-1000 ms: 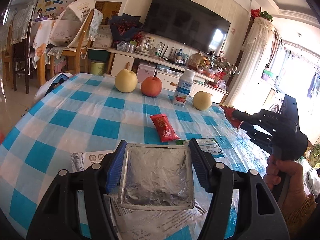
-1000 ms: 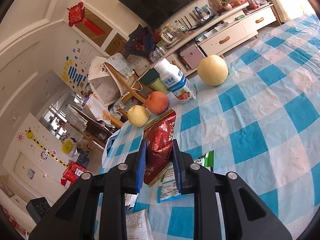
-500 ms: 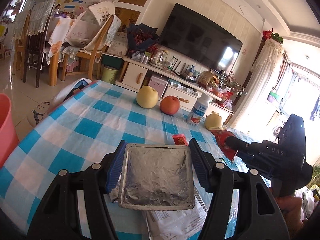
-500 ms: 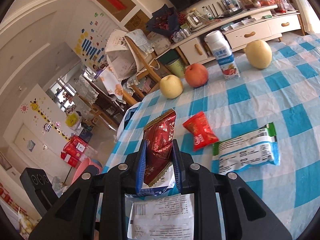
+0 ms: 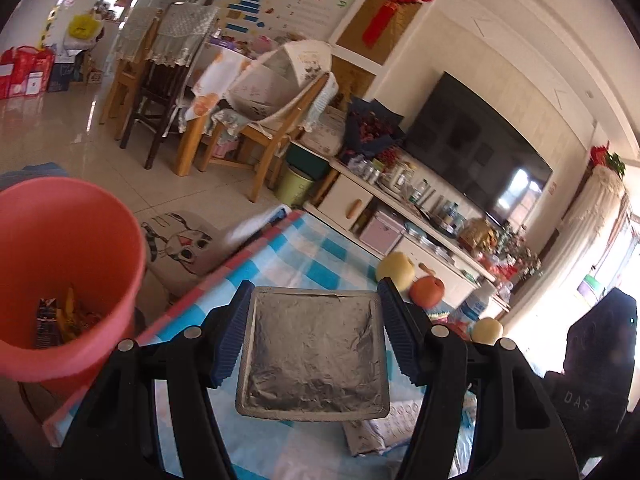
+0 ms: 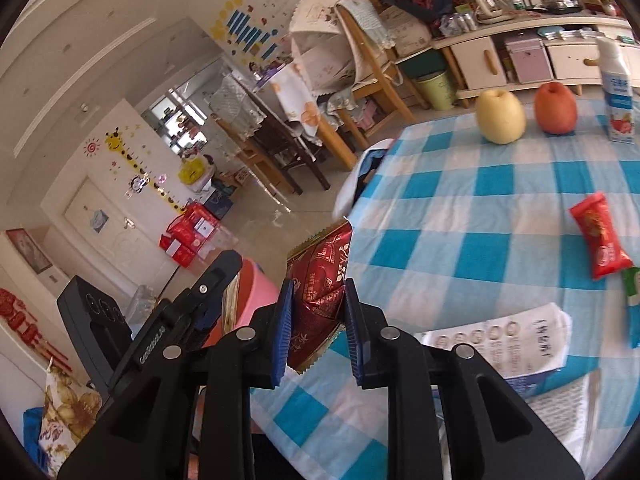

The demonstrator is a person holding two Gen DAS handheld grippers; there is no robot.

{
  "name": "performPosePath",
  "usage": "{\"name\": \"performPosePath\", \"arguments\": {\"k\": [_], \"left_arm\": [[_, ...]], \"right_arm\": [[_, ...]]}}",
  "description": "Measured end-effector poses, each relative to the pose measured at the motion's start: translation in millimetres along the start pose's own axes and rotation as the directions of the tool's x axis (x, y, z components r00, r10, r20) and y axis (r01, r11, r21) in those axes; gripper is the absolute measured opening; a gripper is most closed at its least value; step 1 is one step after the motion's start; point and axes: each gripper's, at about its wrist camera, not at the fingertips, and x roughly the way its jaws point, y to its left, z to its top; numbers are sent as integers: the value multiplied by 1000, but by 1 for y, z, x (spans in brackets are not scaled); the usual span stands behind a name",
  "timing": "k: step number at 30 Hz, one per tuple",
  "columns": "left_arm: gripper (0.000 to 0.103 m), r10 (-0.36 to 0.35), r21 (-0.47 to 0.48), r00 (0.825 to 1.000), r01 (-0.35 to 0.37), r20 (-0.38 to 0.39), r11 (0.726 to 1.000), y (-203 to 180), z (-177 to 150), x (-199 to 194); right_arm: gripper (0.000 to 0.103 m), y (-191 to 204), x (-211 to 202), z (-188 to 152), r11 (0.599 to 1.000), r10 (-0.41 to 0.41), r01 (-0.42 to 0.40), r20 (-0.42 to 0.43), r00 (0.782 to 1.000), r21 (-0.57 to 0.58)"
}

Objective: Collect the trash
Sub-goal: 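Carry the foil packet with the left tool while the right tool carries the red wrapper to the bucket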

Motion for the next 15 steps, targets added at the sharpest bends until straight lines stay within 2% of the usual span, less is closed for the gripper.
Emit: {"name": "performPosePath", "arguments": {"k": [3,6,11,15], "left_arm": [[64,101,-56,993,-98,67,994,34,20,-7],[64,193,-147,977,-178,96,973,74,36,-12],[64,323,-306,942,-282,93,909,140,52,-21],[64,355,-424,933,-302,51,854,181,56,-25]], "right_arm": [[26,30,33,2,998,46,-47,-36,998,-32],[26,60,66,5,993,84,-89,-75,994,-73],[26,100,116,8,982,123,-139,-129,984,-126],[27,120,154,5,977,134,-158,-163,977,-145]]}}
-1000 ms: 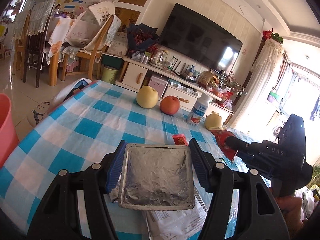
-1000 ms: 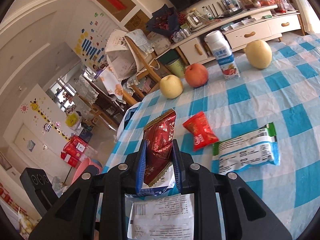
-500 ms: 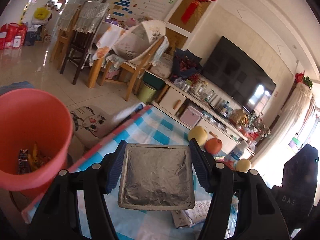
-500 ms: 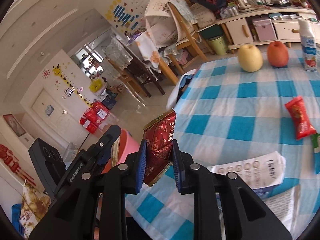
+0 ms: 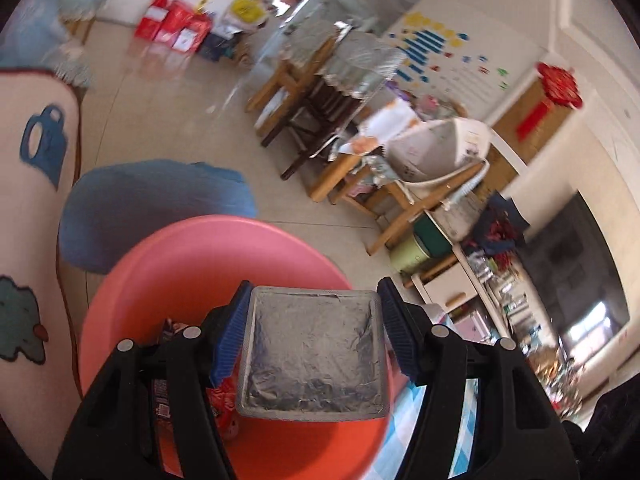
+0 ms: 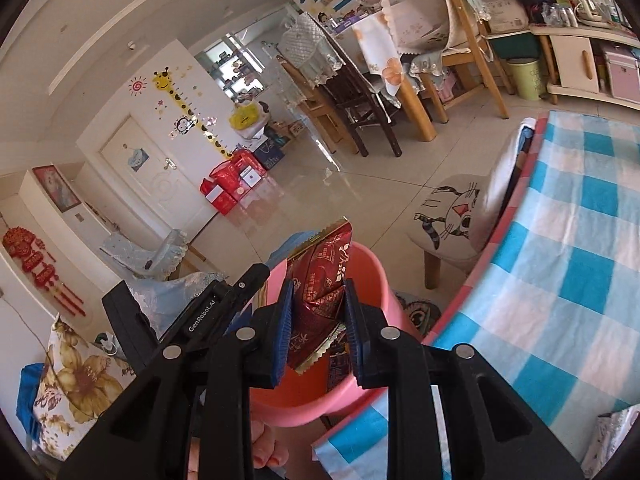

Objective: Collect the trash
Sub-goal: 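Carry the foil packet with the left tool while the right tool carries the red wrapper to the bucket, then open both tools over the pink bucket to drop the items, then bring both open tools back over the table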

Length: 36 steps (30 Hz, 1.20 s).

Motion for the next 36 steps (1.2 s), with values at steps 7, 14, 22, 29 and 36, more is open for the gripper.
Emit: {"name": "performPosePath", "arguments": {"k": [7,14,22,29,36], "left_arm": [[81,-19,33,999,21,-39,999,9,13,14],[90,-25,92,1000,27,-14,995,-3,4,13],[99,-152,199,985,133,82,971,-31,-18,-8],[99,-290,320,956,258,55,912,-61,-47,-21],[99,-349,463,935,335,-59,821,-98,-84,-37]], "right_arm": [[56,-2,32,-9,999,-36,38,-49,998,22],[86,-4,-4,-27,988,-149,149,29,988,-25],[90,-11,-53,-49,953,-279,287,91,956,-95],[94,-21,-95,-68,908,-364,393,188,912,-146],[98,-28,-138,-90,849,-445,498,272,853,-175]]}}
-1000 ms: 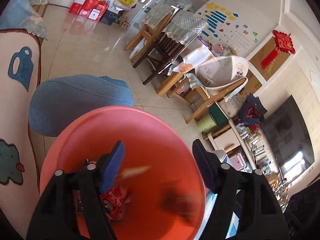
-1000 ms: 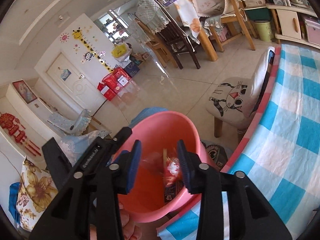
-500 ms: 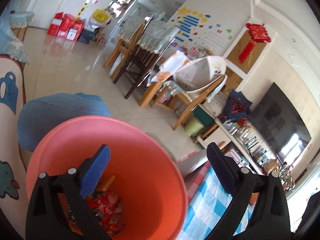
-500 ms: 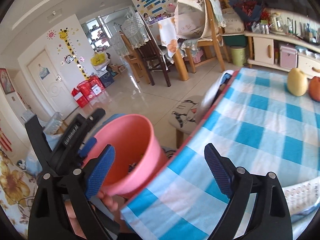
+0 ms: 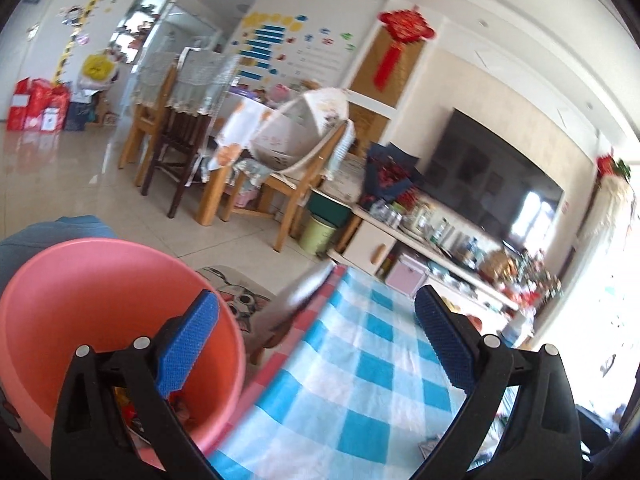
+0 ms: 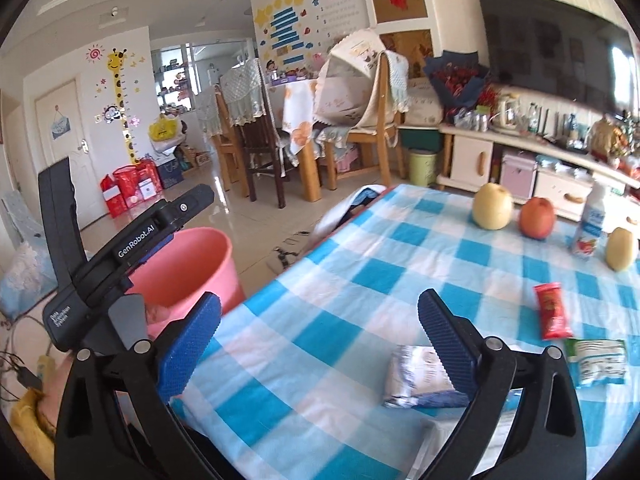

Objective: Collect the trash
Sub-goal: 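Bring both open tools back over the table, then move both open tools toward the white packets on the table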

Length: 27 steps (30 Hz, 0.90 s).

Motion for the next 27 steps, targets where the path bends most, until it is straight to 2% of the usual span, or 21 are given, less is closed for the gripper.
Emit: {"name": "performPosePath", "arguments": {"k": [6,10,19,27], "left_arm": [[99,-48,143,996,58,-74,988,-45,-18,-5],[99,-73,186,992,91,-102,978,-67,-30,-11],[99,-66,293,987,107,-145,950,-108,-54,-22],[99,-84,360,978,148,-189,921,-140,-74,-28]], "right_arm": [[98,-28,-27,-5,999,-37,36,30,999,35],[98,-43,-43,-11,997,-68,66,50,996,34],[98,-85,-65,-25,991,-101,97,51,994,91],[98,-124,-91,-26,982,-149,137,88,985,128]]}}
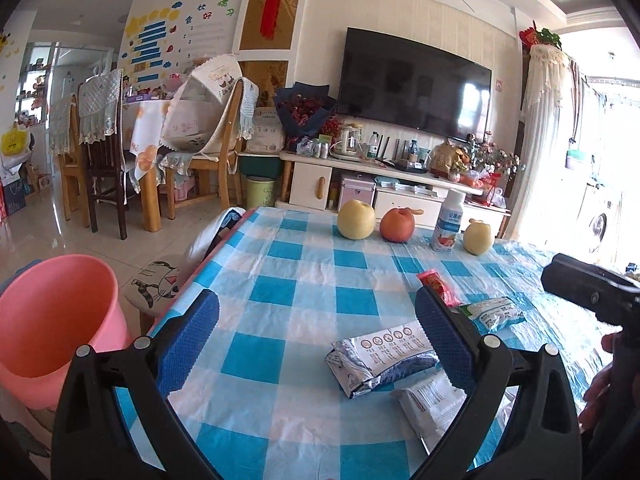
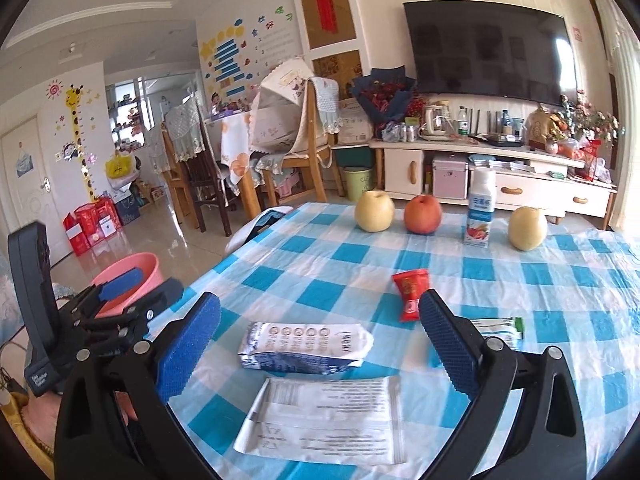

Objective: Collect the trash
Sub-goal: 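Move both open tools toward the white packets on the table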

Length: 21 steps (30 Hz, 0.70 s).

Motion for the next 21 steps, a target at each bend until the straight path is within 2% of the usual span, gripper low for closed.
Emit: {"name": "performPosePath", "arguments": {"k": [7,14,18,21], "left_arm": [[99,14,63,999,-12,-38,998,-31,-7,3],[99,25,72,988,-15,-153,997,-48,-11,20],[99,-2,86,979,20,-204,996,-61,-21,24],[99,-50,108,965,80,-258,991,-76,-31,25]], "right_arm": [[98,-53,-11,1,995,-34,33,8,999,93],[98,-92,-20,-1,989,-72,70,11,997,134],[98,-114,-24,-1,983,-94,92,9,995,158],[98,-131,-25,-1,978,-110,109,-2,994,178]]}}
